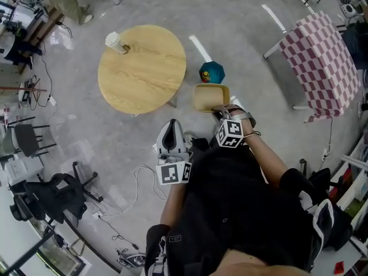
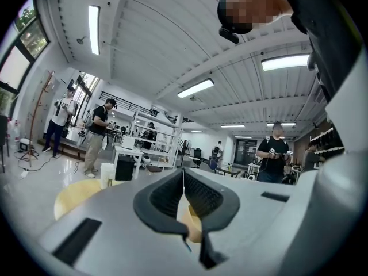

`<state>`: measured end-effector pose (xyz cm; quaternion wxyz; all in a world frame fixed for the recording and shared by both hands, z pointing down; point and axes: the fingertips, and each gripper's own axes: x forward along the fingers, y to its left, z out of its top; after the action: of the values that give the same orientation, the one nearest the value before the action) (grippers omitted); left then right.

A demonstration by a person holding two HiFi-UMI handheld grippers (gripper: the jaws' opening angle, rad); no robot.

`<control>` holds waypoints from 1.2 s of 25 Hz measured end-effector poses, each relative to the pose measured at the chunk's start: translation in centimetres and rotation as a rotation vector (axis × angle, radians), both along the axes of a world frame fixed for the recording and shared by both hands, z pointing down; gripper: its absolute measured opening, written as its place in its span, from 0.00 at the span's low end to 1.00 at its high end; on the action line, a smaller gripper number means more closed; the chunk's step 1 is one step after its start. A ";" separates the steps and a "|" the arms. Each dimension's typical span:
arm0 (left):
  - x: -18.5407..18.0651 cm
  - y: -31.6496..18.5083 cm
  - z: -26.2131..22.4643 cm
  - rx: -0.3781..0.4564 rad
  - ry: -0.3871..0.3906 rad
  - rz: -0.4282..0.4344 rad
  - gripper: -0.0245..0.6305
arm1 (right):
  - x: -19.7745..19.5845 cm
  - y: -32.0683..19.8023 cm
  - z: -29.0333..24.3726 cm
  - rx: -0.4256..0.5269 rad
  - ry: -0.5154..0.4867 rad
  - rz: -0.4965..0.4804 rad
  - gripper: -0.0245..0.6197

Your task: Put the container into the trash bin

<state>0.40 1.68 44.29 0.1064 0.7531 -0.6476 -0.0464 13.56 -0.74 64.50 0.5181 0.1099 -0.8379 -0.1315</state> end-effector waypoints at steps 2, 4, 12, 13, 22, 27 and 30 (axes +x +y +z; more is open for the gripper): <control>2.4 -0.4 0.0 -0.008 -0.007 0.013 0.06 | 2.7 0.1 0.1 -0.010 -0.009 0.033 0.09; 4.7 -0.7 0.1 -0.016 -0.011 0.029 0.06 | 5.3 0.1 0.3 -0.022 -0.017 0.066 0.09; 12.3 -3.2 0.4 -0.021 -0.028 0.095 0.06 | 13.5 -0.5 1.3 -0.053 -0.041 0.181 0.09; 12.9 -3.5 0.4 -0.022 -0.028 0.104 0.06 | 14.2 -0.5 1.5 -0.066 -0.044 0.197 0.09; 15.3 -10.5 1.8 -0.036 -0.024 0.191 0.06 | 16.8 -5.4 3.6 -0.123 -0.054 0.327 0.09; 15.4 -17.4 2.9 -0.053 -0.027 0.252 0.06 | 16.8 -10.9 5.1 -0.158 -0.062 0.405 0.09; 14.8 -21.7 3.5 -0.067 -0.031 0.297 0.06 | 15.7 -14.3 6.9 -0.211 -0.082 0.471 0.09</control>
<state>15.23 -20.03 47.79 0.1272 0.8372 -0.5318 0.0032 29.30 -15.04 71.43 0.5088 0.2523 -0.8186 0.0853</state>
